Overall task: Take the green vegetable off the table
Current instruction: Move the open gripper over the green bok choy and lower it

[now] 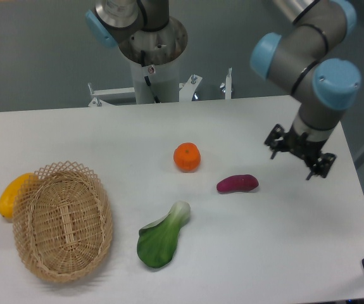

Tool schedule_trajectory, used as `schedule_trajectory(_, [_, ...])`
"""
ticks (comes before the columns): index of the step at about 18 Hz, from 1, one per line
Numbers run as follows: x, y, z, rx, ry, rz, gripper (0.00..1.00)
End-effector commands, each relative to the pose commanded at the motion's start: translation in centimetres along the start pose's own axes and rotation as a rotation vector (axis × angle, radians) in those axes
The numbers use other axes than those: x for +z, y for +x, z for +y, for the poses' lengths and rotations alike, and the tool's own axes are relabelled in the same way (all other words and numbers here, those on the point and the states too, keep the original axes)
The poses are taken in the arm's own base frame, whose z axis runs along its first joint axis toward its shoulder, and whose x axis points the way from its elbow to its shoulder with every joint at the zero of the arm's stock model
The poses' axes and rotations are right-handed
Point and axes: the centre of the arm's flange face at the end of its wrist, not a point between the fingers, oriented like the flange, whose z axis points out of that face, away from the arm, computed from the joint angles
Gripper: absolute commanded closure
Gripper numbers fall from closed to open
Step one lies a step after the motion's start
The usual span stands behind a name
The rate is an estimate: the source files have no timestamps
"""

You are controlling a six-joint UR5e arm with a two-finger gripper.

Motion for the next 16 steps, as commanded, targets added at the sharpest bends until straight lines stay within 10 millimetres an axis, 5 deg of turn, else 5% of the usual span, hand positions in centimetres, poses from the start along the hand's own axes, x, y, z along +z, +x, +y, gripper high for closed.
schedule_trajectory(11, [5.7, 7.9, -12.1, -0.052, -0.020, 0.044, 0.00])
schedule_trajectory(16, [8.8, 12.2, -14.1, -0.025, -0.014, 0.040, 0.00])
